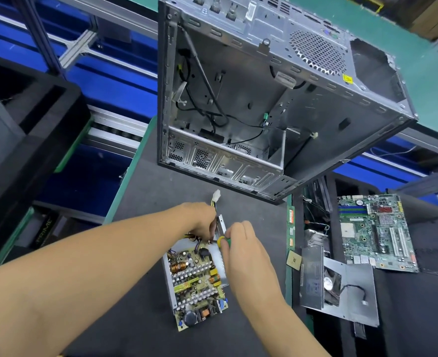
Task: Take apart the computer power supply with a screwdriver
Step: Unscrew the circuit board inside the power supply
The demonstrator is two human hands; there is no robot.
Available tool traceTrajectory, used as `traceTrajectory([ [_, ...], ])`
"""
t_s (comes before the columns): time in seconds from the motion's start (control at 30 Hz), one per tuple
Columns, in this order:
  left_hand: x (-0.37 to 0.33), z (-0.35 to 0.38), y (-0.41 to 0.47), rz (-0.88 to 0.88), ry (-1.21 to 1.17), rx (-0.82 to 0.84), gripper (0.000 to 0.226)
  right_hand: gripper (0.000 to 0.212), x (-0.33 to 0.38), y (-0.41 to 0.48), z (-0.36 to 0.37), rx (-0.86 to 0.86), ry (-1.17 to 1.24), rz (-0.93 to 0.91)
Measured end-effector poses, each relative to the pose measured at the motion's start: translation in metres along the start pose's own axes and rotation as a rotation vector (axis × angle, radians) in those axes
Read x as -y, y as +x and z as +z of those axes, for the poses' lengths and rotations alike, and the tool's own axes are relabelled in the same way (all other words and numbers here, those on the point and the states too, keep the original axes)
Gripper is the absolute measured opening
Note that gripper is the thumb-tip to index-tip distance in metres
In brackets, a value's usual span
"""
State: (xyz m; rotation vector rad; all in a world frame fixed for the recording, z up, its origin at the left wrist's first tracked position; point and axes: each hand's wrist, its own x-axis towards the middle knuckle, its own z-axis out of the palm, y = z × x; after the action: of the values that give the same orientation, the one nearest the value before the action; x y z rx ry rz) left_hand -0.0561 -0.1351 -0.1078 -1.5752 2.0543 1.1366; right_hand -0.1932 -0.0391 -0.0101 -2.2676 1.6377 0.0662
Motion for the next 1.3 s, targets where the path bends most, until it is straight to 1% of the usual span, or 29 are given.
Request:
traceTrajectory([
  [0.07, -0.003, 0.004, 0.001, -0.04, 0.017, -0.054, 0.015, 0.019, 0.003, 0.001, 0.0, 0.017, -0.064, 0.053],
  [0.13, -0.004, 0.008, 0.001, -0.073, 0.032, -0.108, 0.012, 0.026, 0.007, 0.006, -0.001, -0.007, -0.159, 0.098],
  [0.17, -0.005, 0.011, 0.001, -0.08, 0.039, -0.131, 0.009, 0.03, 0.009, 0.008, -0.002, -0.021, -0.218, 0.101],
  [0.23, -0.005, 0.014, 0.0, -0.086, 0.041, -0.164, 0.013, 0.034, 0.014, 0.014, -0.003, -0.031, -0.29, 0.103],
  [0.33, -0.004, 0.015, -0.002, -0.092, 0.02, -0.186, 0.019, 0.039, 0.018, 0.023, -0.006, -0.035, -0.343, 0.141],
  [0.43, -0.004, 0.016, -0.003, -0.103, 0.009, -0.205, 0.02, 0.039, 0.017, 0.029, -0.01, -0.038, -0.407, 0.128],
  [0.53, -0.005, 0.016, -0.003, -0.11, 0.018, -0.183, 0.015, 0.036, 0.014, 0.031, -0.008, -0.017, -0.394, 0.108],
  [0.67, -0.002, 0.017, -0.001, -0.098, 0.012, -0.196, 0.019, 0.031, 0.005, 0.031, -0.005, 0.018, -0.361, 0.121],
  [0.77, -0.003, 0.016, -0.001, -0.101, 0.009, -0.187, 0.02, 0.032, 0.002, 0.031, -0.008, 0.027, -0.281, 0.124],
  [0.9, -0.006, 0.015, -0.004, -0.116, -0.01, -0.162, 0.017, 0.032, 0.002, 0.028, -0.009, 0.043, -0.296, 0.084],
  [0.97, -0.006, 0.015, -0.005, -0.12, -0.019, -0.166, 0.017, 0.027, 0.003, 0.026, -0.01, 0.023, -0.238, 0.091],
  [1.13, -0.001, 0.011, -0.003, -0.079, -0.033, -0.116, 0.015, 0.028, -0.001, 0.022, -0.016, -0.012, -0.124, 0.124],
  [1.2, -0.001, 0.012, -0.004, -0.077, -0.024, -0.128, 0.018, 0.028, -0.002, 0.022, -0.018, 0.001, -0.113, 0.137],
  [1.3, -0.003, 0.015, -0.008, -0.09, -0.016, -0.194, 0.025, 0.027, -0.001, 0.021, -0.017, 0.032, -0.146, 0.127],
])
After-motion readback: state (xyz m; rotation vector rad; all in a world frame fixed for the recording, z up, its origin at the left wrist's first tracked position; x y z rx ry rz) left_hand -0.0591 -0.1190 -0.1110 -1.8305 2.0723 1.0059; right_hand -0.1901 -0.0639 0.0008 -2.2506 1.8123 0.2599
